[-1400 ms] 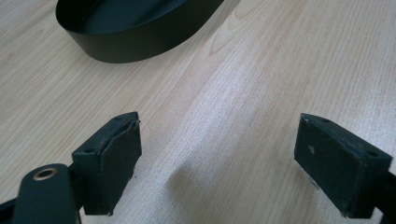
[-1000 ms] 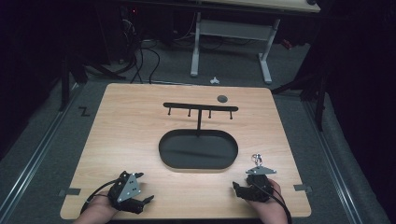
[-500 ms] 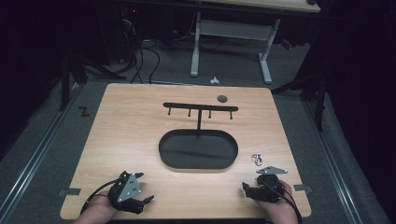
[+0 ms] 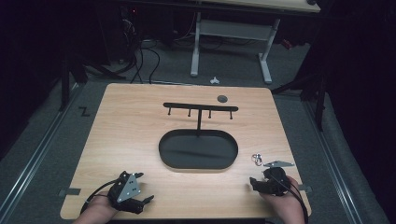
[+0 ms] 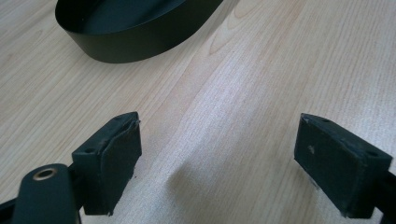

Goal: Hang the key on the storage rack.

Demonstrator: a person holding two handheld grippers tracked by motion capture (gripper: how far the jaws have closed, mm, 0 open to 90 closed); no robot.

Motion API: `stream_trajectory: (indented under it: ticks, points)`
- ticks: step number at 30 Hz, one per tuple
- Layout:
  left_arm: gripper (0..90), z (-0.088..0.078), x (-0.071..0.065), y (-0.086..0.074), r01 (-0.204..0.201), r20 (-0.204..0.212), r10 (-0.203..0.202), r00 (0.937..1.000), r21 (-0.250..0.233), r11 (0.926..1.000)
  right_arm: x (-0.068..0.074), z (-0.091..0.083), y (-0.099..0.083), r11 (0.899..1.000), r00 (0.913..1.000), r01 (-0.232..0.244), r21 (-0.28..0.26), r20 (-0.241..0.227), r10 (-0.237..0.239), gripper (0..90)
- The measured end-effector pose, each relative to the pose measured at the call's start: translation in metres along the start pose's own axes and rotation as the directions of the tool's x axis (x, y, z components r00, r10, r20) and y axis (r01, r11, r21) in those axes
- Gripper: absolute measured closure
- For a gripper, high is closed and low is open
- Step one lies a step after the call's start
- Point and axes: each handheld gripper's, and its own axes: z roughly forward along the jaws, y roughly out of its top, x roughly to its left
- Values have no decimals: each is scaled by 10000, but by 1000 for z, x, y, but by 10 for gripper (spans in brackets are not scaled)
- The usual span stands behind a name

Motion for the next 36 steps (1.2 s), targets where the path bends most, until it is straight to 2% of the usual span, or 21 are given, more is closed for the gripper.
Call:
stream_trajectory:
  ticks: [5, 6, 7, 9, 11, 18, 20, 24, 26, 28, 29, 31, 36]
  points:
    - [153, 0, 0, 0, -44, 21, 44, 10000, -1, 10000, -7, 1, 11, 9994, 9999, 98, 336, 134, -103, 291]
    - [153, 0, 0, 0, -58, 25, 58, 10000, -2, 10000, -9, 3, 14, 9987, 9997, 139, 500, 183, -148, 292]
    - [153, 0, 0, 0, -89, 20, 89, 10000, -19, 10000, -12, 5, 22, 9957, 9997, 163, 912, 162, -178, 298]
    - [153, 0, 0, 0, -100, 6, 100, 9999, -39, 9999, -14, 6, 25, 9948, 9996, 199, 1000, 179, -218, 297]
    - [153, 0, -1, 0, -126, 10, 126, 9999, -44, 9999, -16, 9, 37, 9897, 9992, 279, 1406, 235, -315, 291]
    - [153, -1, -1, 0, -94, 18, 94, 10000, -61, 9999, -15, 17, 61, 9795, 9968, 600, 1924, 399, -689, 293]
    - [154, -1, -1, 0, -90, 18, 90, 10000, -69, 9999, -13, 21, 71, 9727, 9932, 820, 2172, 634, -979, 309]
    - [153, -1, -1, 0, -88, 15, 88, 10000, -66, 9999, -13, 26, 77, 9711, 9926, 822, 2239, 685, -998, 334]
    - [153, -1, 0, 0, -91, 27, 91, 10000, -49, 9999, -16, 30, 82, 9635, 9894, 1007, 2482, 769, -1232, 380]
    - [153, -1, 0, 0, -90, 25, 90, 10000, -48, 9999, -17, 31, 83, 9649, 9902, 926, 2458, 794, -1153, 385]
    - [153, -1, -1, 0, -96, 11, 96, 10000, -44, 9999, -19, 32, 86, 9656, 9883, 921, 2432, 958, -1184, 408]
    - [153, -1, -1, 0, -95, 5, 95, 10000, -43, 9999, -23, 35, 88, 9661, 9894, 872, 2428, 921, -1125, 436]
    - [153, -1, 0, 0, -90, 11, 90, 10000, -30, 10000, -25, 41, 89, 9583, 9871, 947, 2695, 996, -1256, 456]
